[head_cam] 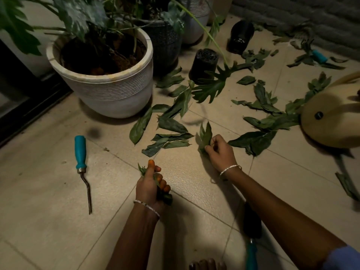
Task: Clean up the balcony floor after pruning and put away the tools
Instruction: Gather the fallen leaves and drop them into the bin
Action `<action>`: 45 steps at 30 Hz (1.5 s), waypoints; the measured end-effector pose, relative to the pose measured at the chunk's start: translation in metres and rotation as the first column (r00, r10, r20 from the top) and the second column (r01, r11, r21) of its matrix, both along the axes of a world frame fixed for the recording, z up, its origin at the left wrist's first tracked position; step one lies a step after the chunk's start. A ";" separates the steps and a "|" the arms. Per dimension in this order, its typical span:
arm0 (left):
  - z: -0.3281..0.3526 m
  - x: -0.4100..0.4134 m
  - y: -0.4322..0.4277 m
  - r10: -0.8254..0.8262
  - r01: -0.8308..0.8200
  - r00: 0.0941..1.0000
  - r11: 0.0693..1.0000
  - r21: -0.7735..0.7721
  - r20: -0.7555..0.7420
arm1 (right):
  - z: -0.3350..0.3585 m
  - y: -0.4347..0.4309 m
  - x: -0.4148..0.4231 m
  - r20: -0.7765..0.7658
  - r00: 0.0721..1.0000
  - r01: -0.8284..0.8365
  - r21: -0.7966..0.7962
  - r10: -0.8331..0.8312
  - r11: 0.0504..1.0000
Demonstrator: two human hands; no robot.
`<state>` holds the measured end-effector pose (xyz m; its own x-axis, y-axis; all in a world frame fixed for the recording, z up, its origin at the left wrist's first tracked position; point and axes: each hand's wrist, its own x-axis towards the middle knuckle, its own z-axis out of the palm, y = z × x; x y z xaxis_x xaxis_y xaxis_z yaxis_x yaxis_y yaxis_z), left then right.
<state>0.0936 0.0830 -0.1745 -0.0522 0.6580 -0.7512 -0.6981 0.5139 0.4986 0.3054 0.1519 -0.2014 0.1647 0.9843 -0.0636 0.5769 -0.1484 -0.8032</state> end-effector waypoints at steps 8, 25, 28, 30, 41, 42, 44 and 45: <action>0.003 0.022 -0.001 -0.030 0.029 1.000 0.999 0.015 0.010 | 0.030 -0.022 0.015 -0.420 0.869 0.141 -0.293 -0.260 0.946; -0.002 -0.014 -0.011 0.024 -0.026 0.997 0.999 -0.028 -0.070 | 0.033 0.013 -0.028 -0.314 0.949 -0.073 -0.292 -0.023 0.954; -0.005 -0.017 -0.013 0.019 -0.022 0.997 0.999 -0.032 -0.079 | 0.022 0.012 -0.022 -0.098 0.993 0.037 -0.214 -0.059 0.976; -0.007 -0.016 -0.013 0.023 -0.025 0.997 0.999 -0.033 -0.070 | 0.018 0.003 -0.021 0.022 0.999 -0.029 -0.154 0.033 0.988; 0.004 -0.012 -0.012 0.028 -0.027 0.996 0.999 0.021 -0.087 | -0.012 -0.022 -0.020 0.631 0.503 -0.637 -0.192 0.591 0.746; 0.005 -0.012 -0.012 0.032 -0.030 0.996 0.999 0.024 -0.088 | -0.014 -0.023 -0.022 0.659 0.485 -0.648 -0.170 0.574 0.743; 0.005 -0.014 -0.013 0.038 -0.035 0.995 0.999 0.028 -0.096 | -0.011 -0.025 -0.028 0.656 0.533 -0.617 -0.131 0.534 0.776; 0.004 -0.015 -0.013 0.037 -0.034 0.994 0.999 0.031 -0.105 | -0.008 -0.024 -0.030 0.631 0.582 -0.587 -0.111 0.513 0.802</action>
<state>0.0783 0.0697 -0.1707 -0.1538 0.6757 -0.7210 -0.6587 0.4738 0.5845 0.2752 0.1282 -0.2098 -0.4461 0.8934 -0.0538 0.8749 0.4226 -0.2367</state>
